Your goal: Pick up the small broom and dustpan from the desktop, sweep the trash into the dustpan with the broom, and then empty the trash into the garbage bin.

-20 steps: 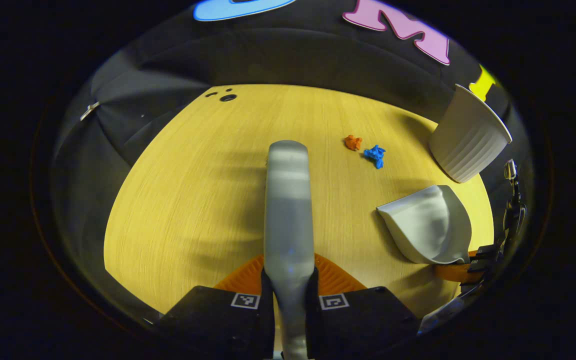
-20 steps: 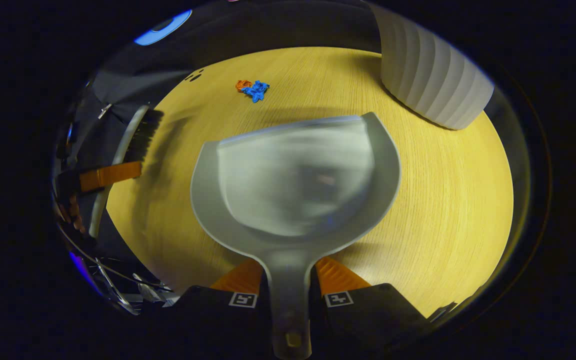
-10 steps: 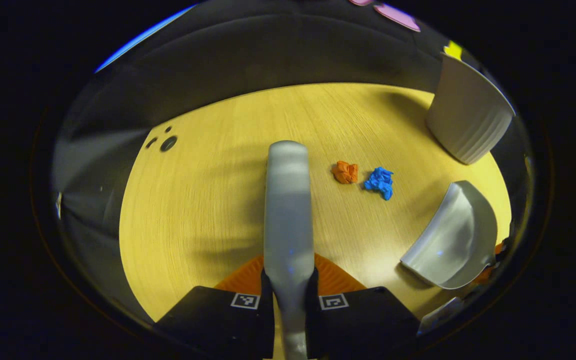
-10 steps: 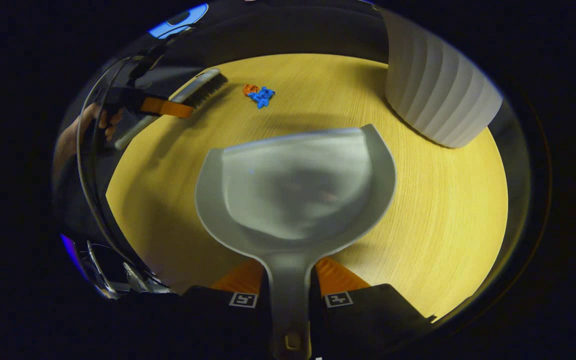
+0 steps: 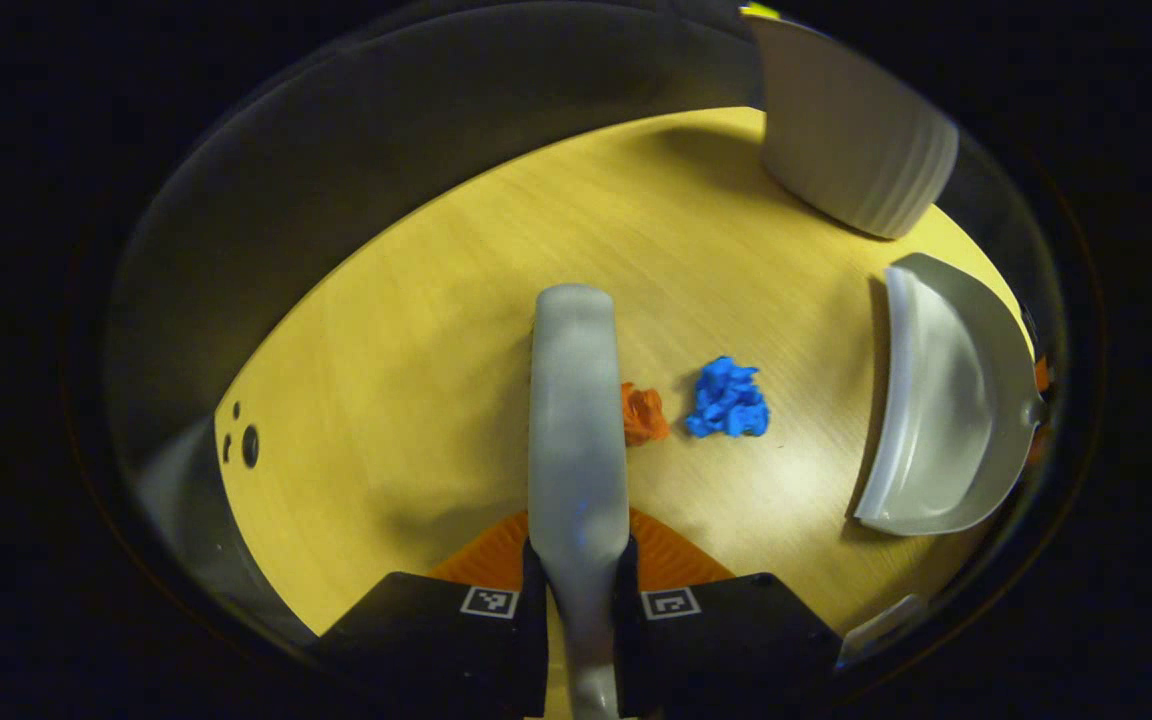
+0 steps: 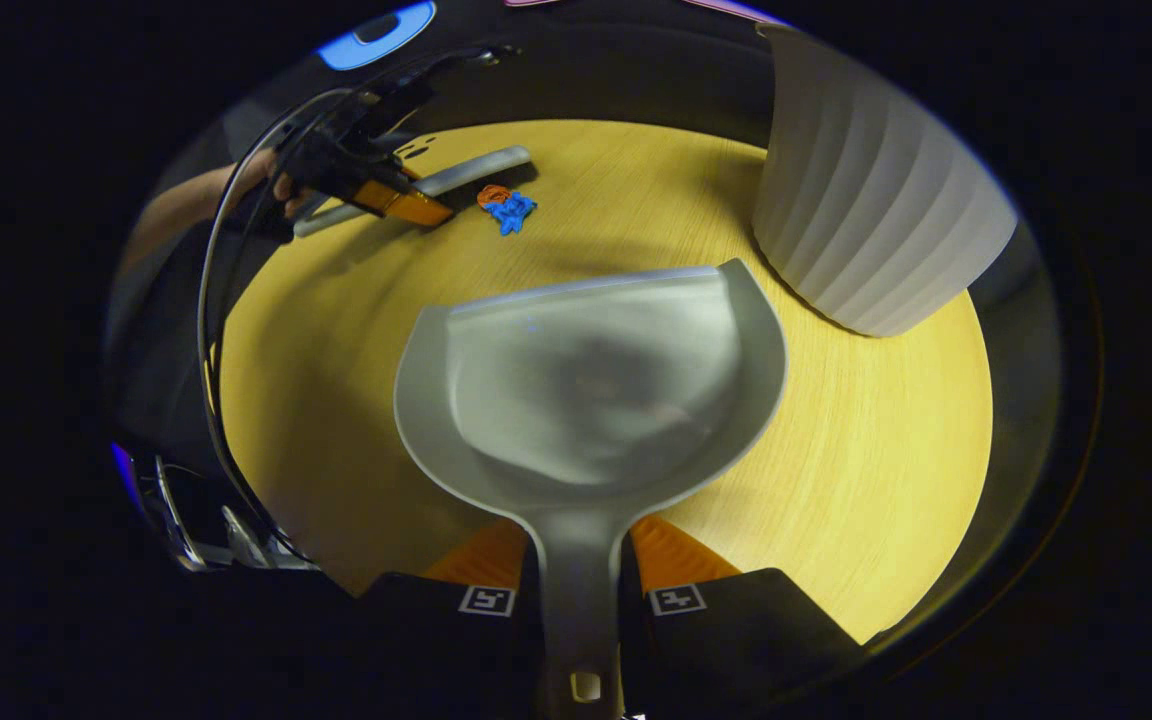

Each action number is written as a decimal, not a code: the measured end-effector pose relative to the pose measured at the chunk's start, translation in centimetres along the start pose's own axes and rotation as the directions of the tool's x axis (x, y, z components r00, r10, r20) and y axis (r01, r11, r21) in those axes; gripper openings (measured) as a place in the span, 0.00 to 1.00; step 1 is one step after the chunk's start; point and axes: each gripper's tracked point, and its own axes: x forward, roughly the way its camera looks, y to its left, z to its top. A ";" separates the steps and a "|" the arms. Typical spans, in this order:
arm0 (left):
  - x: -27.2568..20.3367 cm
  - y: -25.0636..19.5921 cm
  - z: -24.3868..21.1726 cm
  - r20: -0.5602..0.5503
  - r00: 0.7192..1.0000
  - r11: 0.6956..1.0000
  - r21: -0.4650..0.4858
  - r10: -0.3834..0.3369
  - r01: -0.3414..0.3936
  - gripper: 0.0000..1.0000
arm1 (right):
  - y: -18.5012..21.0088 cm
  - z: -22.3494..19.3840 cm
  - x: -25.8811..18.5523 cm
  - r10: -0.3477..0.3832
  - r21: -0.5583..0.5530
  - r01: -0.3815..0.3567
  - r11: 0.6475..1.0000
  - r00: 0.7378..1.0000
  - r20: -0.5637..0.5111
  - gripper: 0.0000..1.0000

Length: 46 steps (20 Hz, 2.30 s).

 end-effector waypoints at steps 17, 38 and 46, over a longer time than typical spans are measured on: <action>-4.3 -19.3 -2.2 -0.129 0.885 0.846 0.261 -0.447 0.465 0.33 | 0.2 -0.9 0.7 0.037 -0.014 -0.036 0.999 0.999 0.023 0.34; -4.6 -8.2 -21.3 0.187 0.977 0.888 -0.424 -0.105 0.177 0.33 | -6.9 -5.7 -10.3 -0.130 0.272 0.099 0.957 0.987 0.096 0.29; -6.2 -6.0 -26.5 0.219 0.975 0.819 -0.551 -0.045 0.161 0.33 | -14.2 -5.8 -19.9 -0.272 0.428 0.199 0.882 0.955 0.117 0.34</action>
